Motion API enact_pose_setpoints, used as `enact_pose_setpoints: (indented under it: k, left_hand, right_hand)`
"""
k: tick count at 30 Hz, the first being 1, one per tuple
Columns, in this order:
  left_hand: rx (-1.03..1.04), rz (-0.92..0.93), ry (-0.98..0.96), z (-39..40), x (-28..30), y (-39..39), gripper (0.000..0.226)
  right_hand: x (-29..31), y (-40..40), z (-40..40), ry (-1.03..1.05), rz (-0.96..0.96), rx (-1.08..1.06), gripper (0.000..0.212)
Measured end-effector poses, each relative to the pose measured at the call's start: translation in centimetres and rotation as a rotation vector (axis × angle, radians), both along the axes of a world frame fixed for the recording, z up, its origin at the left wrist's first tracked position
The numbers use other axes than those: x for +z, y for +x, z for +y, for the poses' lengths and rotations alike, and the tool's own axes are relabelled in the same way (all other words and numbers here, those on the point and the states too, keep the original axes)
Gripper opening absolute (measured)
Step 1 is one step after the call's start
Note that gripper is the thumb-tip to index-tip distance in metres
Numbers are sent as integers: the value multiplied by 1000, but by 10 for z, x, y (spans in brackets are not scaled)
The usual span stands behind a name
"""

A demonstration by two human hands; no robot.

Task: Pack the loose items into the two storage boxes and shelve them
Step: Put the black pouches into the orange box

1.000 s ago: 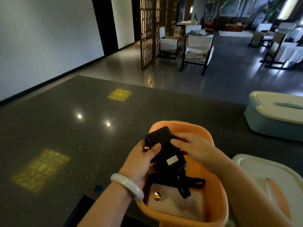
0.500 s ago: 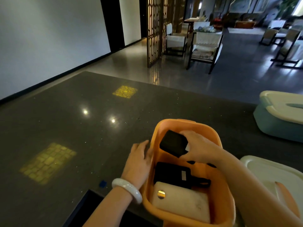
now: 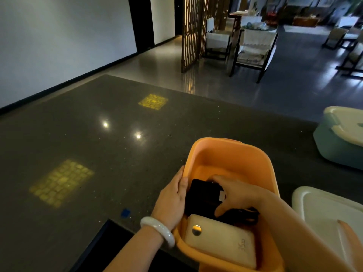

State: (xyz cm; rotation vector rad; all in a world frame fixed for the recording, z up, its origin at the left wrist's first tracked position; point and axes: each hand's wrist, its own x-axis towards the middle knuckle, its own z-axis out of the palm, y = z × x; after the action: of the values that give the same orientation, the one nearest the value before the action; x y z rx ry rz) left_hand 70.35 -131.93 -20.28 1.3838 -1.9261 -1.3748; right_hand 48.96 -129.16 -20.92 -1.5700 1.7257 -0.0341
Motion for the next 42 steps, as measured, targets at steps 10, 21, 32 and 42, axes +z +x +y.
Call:
enact_pose_setpoints:
  k: [10,21,32,42]
  left_hand:
    - [1,-3,-7,-4,-7,-2,47]
    - [-2,-35,-63,-4,-10,-1,44]
    - [4,-53,-65,-5,-10,-2,48]
    - [2,-40,-44,-4,-11,-2,47]
  right_hand:
    - [2,5,-15,50,-88,-123,47]
    - [-1,5,-12,94,-83,-70,50]
    - [-1,5,-13,130,-47,-62,43]
    - [-2,4,-14,146,-50,-81,47]
